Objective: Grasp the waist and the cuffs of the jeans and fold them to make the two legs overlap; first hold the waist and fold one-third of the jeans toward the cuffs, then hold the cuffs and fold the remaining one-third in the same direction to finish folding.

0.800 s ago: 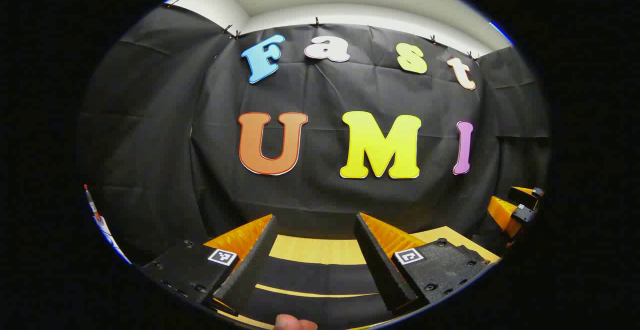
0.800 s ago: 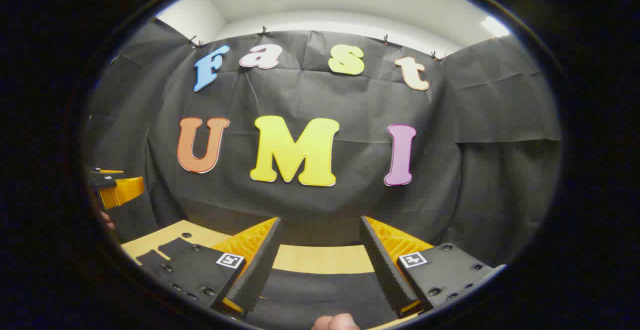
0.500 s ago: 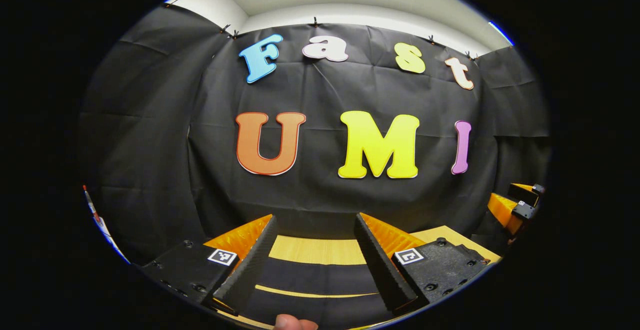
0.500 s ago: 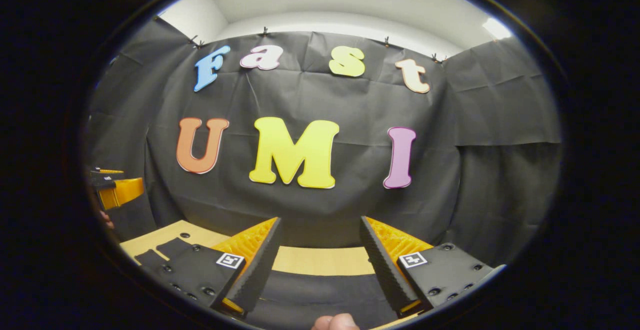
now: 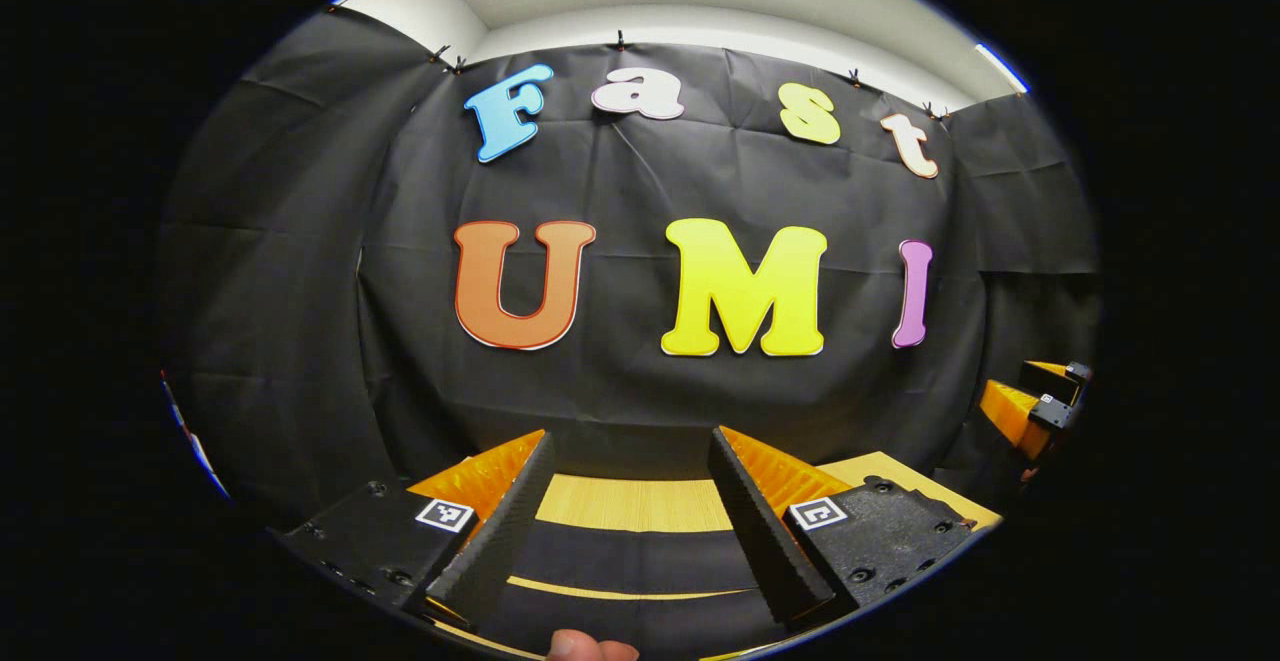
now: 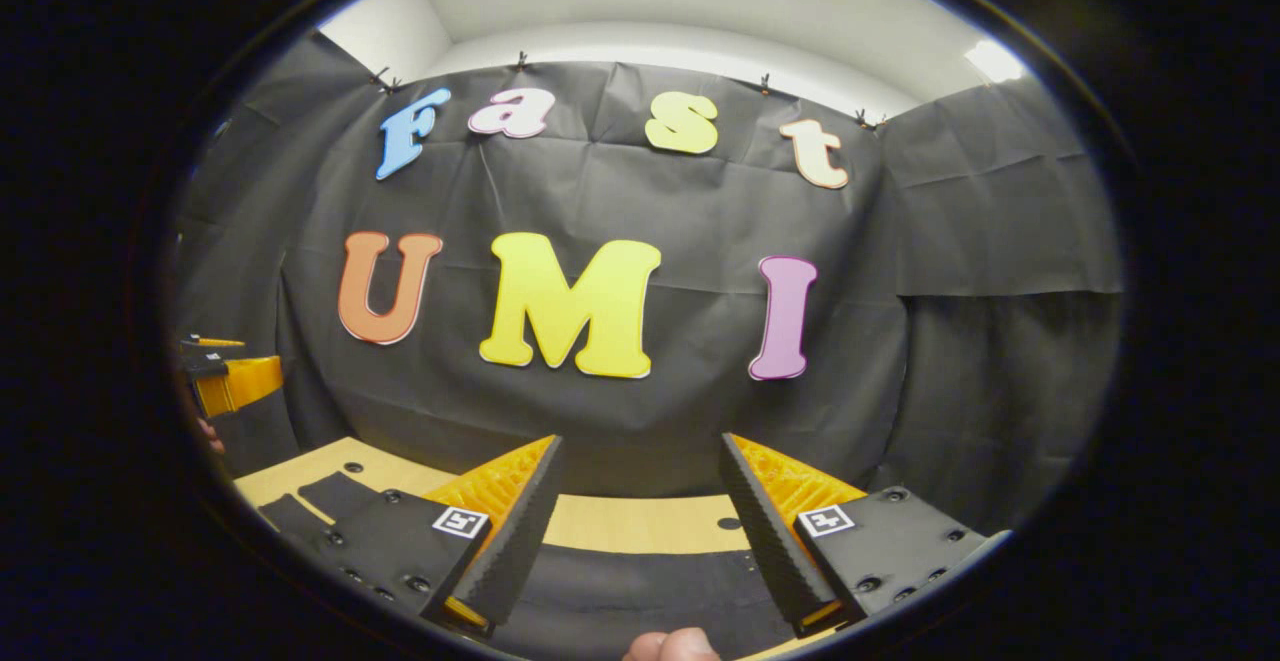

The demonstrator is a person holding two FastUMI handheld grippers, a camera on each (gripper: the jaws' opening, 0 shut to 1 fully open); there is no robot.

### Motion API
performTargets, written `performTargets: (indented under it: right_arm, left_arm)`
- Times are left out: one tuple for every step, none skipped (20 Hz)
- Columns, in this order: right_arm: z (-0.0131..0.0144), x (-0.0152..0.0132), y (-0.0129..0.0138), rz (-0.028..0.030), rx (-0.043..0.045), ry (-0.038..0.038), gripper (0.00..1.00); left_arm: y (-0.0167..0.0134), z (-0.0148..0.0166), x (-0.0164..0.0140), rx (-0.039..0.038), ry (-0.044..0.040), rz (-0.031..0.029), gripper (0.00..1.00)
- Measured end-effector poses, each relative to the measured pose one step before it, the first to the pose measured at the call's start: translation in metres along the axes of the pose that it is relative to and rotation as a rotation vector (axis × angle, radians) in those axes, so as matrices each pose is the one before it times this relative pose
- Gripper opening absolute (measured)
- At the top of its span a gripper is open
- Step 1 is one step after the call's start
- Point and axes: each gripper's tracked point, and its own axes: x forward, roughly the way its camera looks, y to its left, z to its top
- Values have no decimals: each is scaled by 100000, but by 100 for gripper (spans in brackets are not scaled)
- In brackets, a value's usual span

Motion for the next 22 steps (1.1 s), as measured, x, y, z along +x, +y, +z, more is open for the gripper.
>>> performTargets:
  right_arm:
    - [-216,87,-535,-484,16,820,96]
    - [-381,81,-794,-643,-85,957,96]
    - [-334,64,-818,-696,-224,933,98]
    - [-471,244,-921,-563,-414,1182,94]
    - [-542,146,-926,121,133,1582,94]
    - [-833,159,-1100,-392,502,2355,98]
    - [-844,216,-1394,-1066,287,2429,97]
    - [-979,302,-1454,-1090,-431,2692,96]
    - [-1097,341,-1333,-474,-714,2584,94]
    - [-1184,381,-1631,-727,-857,2923,94]
    - [-1349,355,-1476,-275,-459,3454,94]
    - [-1659,157,-1634,-493,74,4228,94]
    - [-1674,260,-1630,-578,1248,4747,96]
    - [-1793,372,-1570,-252,2078,4915,96]
    - [-1718,450,-1504,-832,2803,5159,96]
    - [-1720,560,-1560,-1134,3292,5657,94]
    - [-1376,385,-1352,-1097,3274,5237,97]
    - [-1200,761,-1425,-1202,3360,4688,97]
    - [-938,558,-1080,-950,2978,3611,97]
    - [-836,681,-890,-886,3171,3944,99]
    - [-891,626,-567,34,3536,4530,97]
    - [-1538,639,-166,1490,4261,6440,97]
  left_arm:
    - [151,-156,85,-306,1047,1048,98]
    - [136,-196,111,-184,832,1114,99]
    - [261,-332,176,-451,888,1468,99]
    - [213,-533,307,-984,1060,1700,99]
    - [422,-532,257,-882,1649,2023,99]
    - [955,-673,223,-607,1406,2456,99]
    - [1398,-500,195,-802,1621,2548,99]
    - [1260,-771,219,-1531,2026,2377,99]
    - [1051,-951,105,-1394,2511,3209,99]
    - [1146,-1142,6,-1633,2799,3699,99]
    - [1404,-1258,109,-2122,3206,3798,99]
    - [1554,-1297,13,-3213,3708,3510,99]
    - [1658,-1488,182,-4987,4622,4055,99]
    - [1476,-1237,262,-6294,4208,3719,99]
    - [1384,-1433,629,-7894,4769,3423,99]
    - [1385,-1518,802,-8894,5031,3283,98]
    - [1626,-1434,364,-10272,6796,3235,99]
    - [1781,-1280,505,-11069,6456,3264,99]
    - [1754,-1029,660,-10369,5918,4032,99]
    - [1847,-909,850,-10553,6345,4986,99]
    - [1899,-515,517,-8404,4505,6329,99]
    - [1372,-237,495,-7274,3443,4415,99]
